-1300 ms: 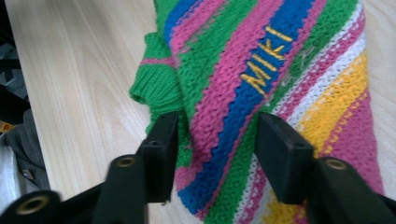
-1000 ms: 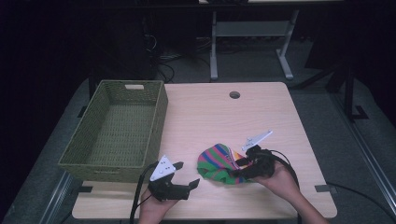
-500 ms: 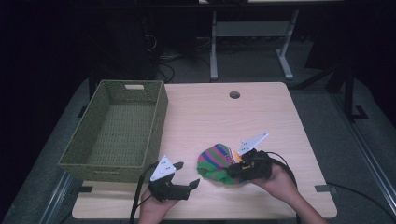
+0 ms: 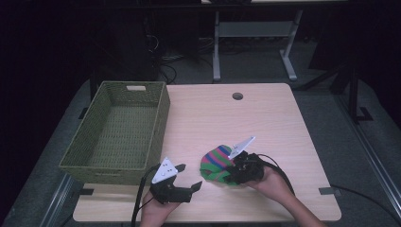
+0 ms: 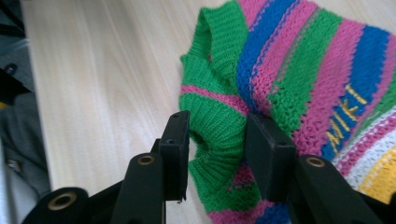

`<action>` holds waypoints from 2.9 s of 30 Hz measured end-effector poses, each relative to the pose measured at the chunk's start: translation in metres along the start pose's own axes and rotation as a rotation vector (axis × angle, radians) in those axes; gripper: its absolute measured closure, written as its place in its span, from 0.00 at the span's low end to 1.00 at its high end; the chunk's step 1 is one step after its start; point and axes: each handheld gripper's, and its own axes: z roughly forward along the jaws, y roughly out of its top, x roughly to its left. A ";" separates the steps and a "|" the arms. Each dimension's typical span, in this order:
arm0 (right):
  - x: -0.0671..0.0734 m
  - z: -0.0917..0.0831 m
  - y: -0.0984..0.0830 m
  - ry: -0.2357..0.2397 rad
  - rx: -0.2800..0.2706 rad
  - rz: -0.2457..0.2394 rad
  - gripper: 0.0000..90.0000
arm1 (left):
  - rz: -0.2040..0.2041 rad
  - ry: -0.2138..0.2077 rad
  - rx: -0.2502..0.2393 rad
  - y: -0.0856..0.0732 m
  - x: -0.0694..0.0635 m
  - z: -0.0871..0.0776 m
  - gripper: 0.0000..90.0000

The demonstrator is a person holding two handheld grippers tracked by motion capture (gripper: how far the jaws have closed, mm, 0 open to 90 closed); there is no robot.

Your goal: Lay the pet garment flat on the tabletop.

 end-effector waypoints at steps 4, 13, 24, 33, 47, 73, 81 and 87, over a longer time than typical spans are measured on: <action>0.001 0.010 -0.001 -0.012 0.024 0.004 0.68 | 0.000 0.001 0.000 0.000 0.000 0.000 0.18; -0.002 0.015 -0.005 -0.022 0.019 0.007 0.80 | 0.002 0.001 0.004 0.000 0.000 0.000 0.18; -0.003 0.007 -0.004 0.013 -0.011 0.021 0.91 | 0.003 -0.001 0.004 0.000 -0.001 0.001 0.18; 0.005 -0.011 -0.003 0.026 -0.052 0.030 0.91 | 0.007 -0.021 0.001 0.001 -0.001 0.002 0.18; 0.008 -0.057 0.001 -0.006 -0.153 0.032 0.92 | 0.017 -0.036 -0.007 0.002 -0.001 0.004 0.18; 0.001 -0.107 0.005 -0.064 -0.259 0.023 0.92 | 0.087 -0.034 0.032 0.014 -0.005 0.041 0.24; -0.004 -0.118 0.008 -0.065 -0.280 0.016 0.92 | 0.061 -0.044 0.060 0.014 0.006 0.065 0.26; -0.005 -0.121 0.009 -0.058 -0.282 0.010 0.92 | 0.056 -0.058 0.040 0.018 0.010 0.073 0.33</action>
